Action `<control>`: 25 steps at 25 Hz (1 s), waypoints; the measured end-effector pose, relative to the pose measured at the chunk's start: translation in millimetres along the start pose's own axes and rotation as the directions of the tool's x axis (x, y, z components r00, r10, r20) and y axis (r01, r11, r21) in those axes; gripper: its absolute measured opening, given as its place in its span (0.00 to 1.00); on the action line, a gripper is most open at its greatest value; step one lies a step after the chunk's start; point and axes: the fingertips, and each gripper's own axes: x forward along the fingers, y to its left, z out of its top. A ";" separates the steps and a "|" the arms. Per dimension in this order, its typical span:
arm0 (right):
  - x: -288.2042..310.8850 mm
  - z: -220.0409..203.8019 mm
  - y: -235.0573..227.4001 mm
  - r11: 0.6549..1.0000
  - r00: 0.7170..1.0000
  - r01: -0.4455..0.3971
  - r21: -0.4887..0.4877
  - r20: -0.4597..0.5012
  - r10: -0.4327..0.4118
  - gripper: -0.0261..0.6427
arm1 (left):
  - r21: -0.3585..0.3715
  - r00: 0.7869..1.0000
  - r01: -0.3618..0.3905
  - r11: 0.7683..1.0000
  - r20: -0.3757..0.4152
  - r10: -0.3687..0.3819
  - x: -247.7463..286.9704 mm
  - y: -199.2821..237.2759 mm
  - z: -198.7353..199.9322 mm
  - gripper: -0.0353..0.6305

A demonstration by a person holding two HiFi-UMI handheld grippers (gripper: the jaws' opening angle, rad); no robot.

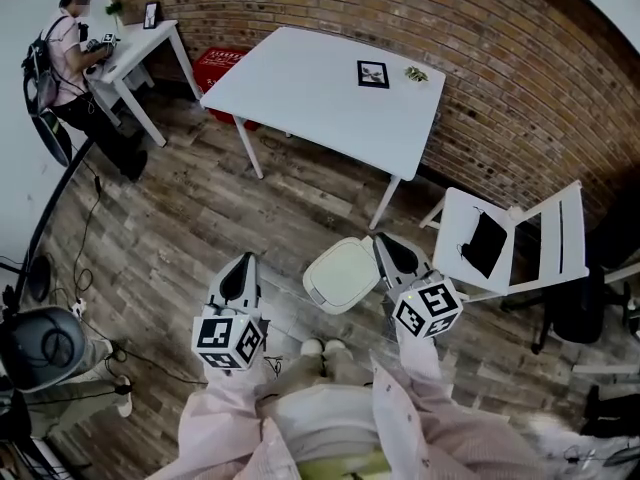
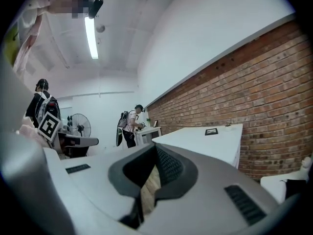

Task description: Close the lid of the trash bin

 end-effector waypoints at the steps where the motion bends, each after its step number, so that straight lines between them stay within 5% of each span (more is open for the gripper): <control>1: 0.4 5.1 -0.9 1.000 1.000 0.001 -0.005 0.010 -0.001 0.04 | 0.003 1.000 -0.005 1.000 0.008 0.005 -0.5 1.9 3.7 0.04; 25: -5.8 45.3 -1.7 0.999 0.995 0.021 -0.049 0.100 -0.016 0.04 | 0.075 0.996 -0.055 0.996 0.075 0.050 -12.2 15.6 30.5 0.04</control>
